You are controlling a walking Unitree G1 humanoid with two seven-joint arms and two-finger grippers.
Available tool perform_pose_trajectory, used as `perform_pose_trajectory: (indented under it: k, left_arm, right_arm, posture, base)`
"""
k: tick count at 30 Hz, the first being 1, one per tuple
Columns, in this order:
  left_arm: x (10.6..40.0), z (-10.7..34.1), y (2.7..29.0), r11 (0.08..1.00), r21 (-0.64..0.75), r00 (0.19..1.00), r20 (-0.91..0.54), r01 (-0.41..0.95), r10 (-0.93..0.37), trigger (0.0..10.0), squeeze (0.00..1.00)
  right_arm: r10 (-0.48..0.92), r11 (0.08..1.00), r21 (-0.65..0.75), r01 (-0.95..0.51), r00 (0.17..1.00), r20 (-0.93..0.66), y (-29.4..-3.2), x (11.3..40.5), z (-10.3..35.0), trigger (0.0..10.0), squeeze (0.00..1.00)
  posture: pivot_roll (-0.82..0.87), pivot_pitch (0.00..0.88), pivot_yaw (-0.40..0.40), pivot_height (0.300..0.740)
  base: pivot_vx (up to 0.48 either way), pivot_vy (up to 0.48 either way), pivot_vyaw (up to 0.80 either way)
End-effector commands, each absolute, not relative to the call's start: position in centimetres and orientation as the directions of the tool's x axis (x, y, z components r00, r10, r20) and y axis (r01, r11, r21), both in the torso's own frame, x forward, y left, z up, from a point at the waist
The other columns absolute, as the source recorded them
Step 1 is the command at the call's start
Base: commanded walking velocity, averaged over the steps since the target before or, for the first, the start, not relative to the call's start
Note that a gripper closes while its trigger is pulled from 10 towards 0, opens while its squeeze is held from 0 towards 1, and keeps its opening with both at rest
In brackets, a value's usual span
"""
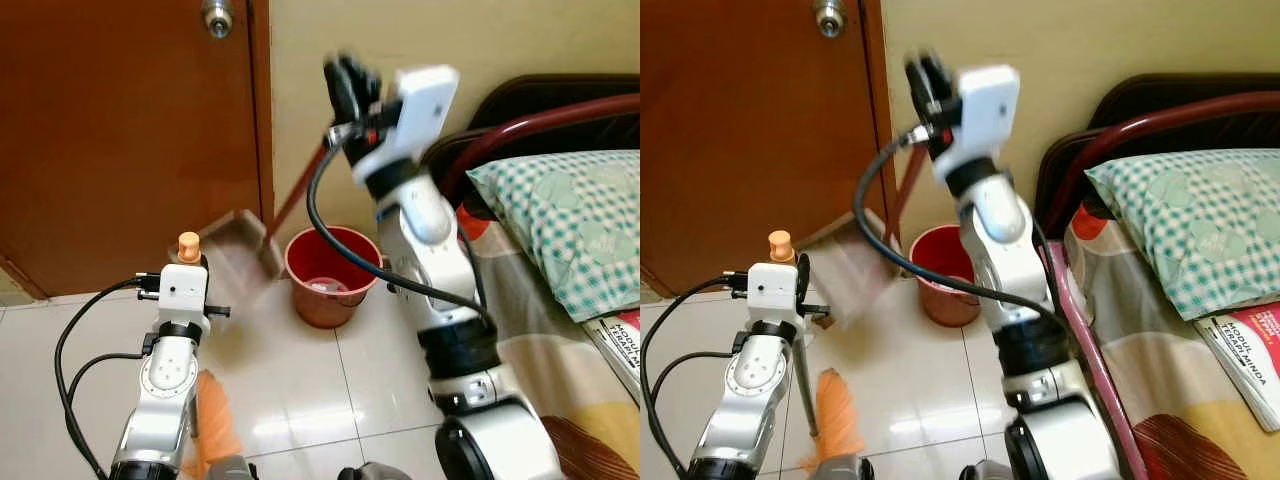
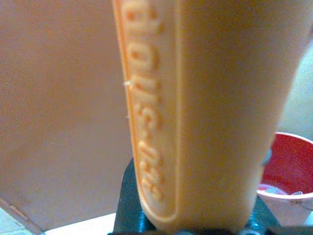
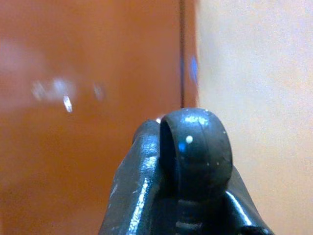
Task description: Sweep floor
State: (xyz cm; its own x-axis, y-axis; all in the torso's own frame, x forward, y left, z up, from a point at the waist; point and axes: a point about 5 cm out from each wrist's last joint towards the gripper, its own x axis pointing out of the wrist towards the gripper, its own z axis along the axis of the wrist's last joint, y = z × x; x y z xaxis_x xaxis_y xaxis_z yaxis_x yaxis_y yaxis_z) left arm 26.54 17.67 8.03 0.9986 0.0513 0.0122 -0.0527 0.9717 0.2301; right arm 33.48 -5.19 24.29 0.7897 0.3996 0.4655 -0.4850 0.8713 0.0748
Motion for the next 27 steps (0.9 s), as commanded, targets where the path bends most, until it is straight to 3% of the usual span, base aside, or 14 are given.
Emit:
perform_pose_trajectory:
  k: [1, 3, 11, 23, 27]
  left_arm:
    - [26.3, 7.6, 17.6, 0.97, 0.239, 0.999, -0.01, -0.036, 0.04, 10.0, 0.0]
    - [26.0, 7.5, 17.7, 0.971, 0.238, 0.999, -0.018, -0.034, 0.04, 10.0, 0.0]
    - [25.5, 6.6, 17.6, 0.972, 0.233, 0.999, -0.046, -0.018, 0.03, 10.0, 0.0]
    - [25.6, 6.6, 17.5, 0.976, 0.217, 0.999, -0.05, 0.006, 0.005, 10.0, 0.0]
    - [25.8, 6.4, 17.5, 0.977, 0.215, 0.998, -0.06, 0.009, 0.004, 10.0, 0.0]
  right_arm:
    - [0.377, 0.871, 0.1, -0.482, 0.784, 0.494, -5.6, 33.5, 25.2, 10.0, 0.0]
    - [0.333, 0.885, 0.181, -0.429, 0.855, 0.397, -6.8, 33.8, 22.4, 10.0, 0.0]
    - [0.256, 0.934, 0.204, -0.292, 0.949, 0.185, -9.5, 32.6, 15.4, 10.0, 0.0]
    - [0.09, 0.991, 0.096, -0.098, 0.993, 0.079, -15.5, 30.1, 11.5, 10.0, 0.0]
    - [-0.061, 0.997, 0.044, 0.061, 0.998, 0.008, -18.1, 29.6, 10.0, 10.0, 0.0]
  posture:
    - [0.07, 0.031, -0.055, 0.74]
    - [0.07, 0.032, -0.051, 0.74]
    - [0.06, 0.027, -0.045, 0.74]
    - [0.04, 0.017, -0.024, 0.74]
    - [0.04, 0.011, -0.023, 0.74]
  base:
    - [0.0, 0.0, 0.0]
    - [0.0, 0.0, 0.0]
    - [0.0, 0.0, 0.0]
    - [0.0, 0.0, 0.0]
    - [0.0, 0.0, 0.0]
